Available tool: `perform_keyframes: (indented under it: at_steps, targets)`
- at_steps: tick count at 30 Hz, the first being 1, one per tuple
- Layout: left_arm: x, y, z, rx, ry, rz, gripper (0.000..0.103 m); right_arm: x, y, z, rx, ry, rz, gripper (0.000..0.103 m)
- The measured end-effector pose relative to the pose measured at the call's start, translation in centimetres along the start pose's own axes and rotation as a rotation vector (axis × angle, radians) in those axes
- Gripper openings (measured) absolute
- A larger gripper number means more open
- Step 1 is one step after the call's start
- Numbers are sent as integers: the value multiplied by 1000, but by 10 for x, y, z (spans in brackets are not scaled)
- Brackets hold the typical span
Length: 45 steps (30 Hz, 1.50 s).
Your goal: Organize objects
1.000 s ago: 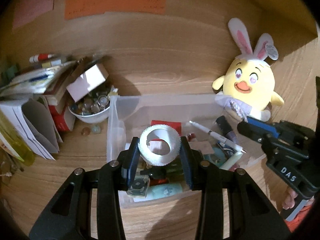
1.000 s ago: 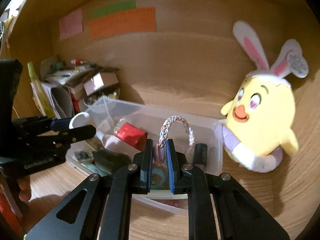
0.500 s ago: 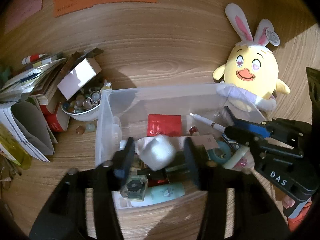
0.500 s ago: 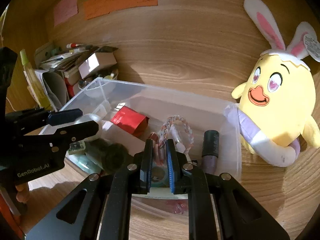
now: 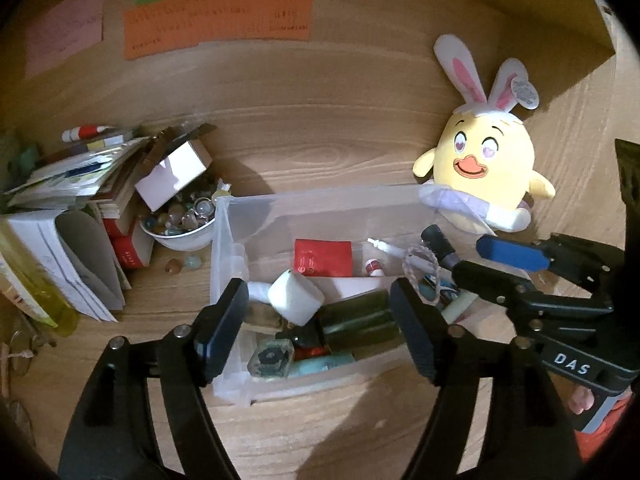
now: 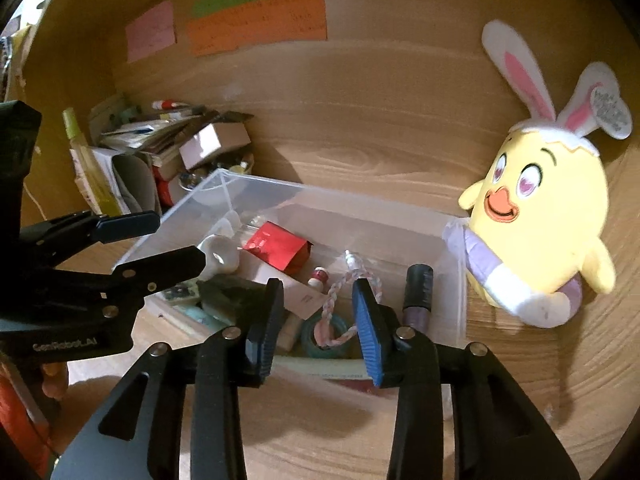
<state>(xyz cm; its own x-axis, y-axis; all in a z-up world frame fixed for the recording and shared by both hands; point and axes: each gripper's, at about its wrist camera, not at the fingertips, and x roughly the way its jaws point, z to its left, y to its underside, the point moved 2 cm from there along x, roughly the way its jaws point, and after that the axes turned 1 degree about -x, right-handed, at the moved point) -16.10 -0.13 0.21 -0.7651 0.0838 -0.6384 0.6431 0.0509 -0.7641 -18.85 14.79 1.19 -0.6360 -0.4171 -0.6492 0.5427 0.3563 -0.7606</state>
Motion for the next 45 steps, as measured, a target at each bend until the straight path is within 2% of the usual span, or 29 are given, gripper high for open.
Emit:
perform_keyframes:
  at_steps: [3, 9, 14, 16, 29, 45]
  targets:
    - [-6, 4, -2, 4, 8, -2, 77, -14, 3, 3, -9, 12, -26, 39]
    - [-22, 17, -5, 18, 2, -18, 84, -37, 11, 6, -5, 39, -75, 60]
    - [-36, 25, -7, 16, -9, -51, 94, -51, 21, 7, 7, 72, -114, 82]
    - [-40, 28, -8, 17, -7, -60, 96, -54, 26, 7, 16, 80, -121, 85]
    - [-46, 50, -9, 2, -5, -62, 96, -61, 52, 9, 63, 78, -111, 89]
    - [-47, 57, -10, 4, 8, -60, 96, -64, 56, 13, 56, 86, -115, 89]
